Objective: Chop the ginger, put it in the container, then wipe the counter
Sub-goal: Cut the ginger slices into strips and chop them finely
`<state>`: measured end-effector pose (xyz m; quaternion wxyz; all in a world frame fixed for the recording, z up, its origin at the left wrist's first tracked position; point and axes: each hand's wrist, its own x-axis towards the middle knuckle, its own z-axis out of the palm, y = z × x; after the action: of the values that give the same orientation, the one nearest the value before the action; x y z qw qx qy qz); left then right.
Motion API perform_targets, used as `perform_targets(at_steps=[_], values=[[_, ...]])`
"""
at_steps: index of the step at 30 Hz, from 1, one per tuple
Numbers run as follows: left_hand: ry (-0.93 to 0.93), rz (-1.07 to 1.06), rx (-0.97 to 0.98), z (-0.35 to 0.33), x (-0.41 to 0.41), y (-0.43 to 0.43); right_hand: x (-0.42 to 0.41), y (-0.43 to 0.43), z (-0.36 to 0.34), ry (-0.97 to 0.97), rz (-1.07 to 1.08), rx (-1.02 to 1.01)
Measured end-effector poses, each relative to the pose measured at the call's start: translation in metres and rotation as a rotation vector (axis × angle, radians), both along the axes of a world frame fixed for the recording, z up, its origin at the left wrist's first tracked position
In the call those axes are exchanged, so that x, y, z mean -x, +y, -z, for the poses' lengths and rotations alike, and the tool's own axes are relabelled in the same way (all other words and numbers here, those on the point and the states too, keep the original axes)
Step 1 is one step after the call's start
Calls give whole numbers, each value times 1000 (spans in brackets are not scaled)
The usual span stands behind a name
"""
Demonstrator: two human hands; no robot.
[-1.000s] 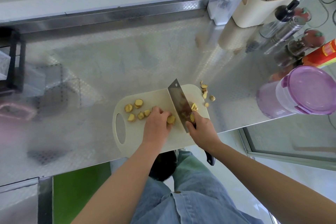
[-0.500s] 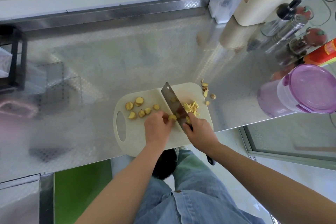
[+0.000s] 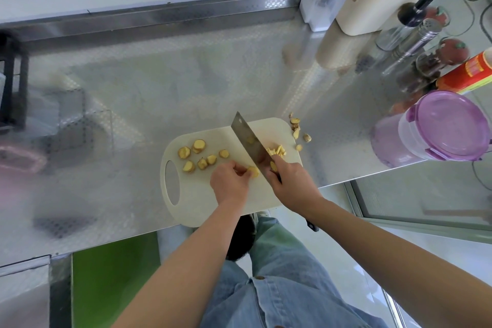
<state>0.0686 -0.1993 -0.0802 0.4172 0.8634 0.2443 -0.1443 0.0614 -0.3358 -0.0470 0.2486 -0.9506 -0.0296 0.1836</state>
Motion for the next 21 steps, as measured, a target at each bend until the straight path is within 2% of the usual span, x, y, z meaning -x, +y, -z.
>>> perform_targets(at_steps=[15, 21], values=[[92, -6, 66, 1, -7, 4, 2, 18, -2, 135, -39, 173], [96, 1, 54, 1, -8, 5, 3, 16, 7, 72, 31, 100]])
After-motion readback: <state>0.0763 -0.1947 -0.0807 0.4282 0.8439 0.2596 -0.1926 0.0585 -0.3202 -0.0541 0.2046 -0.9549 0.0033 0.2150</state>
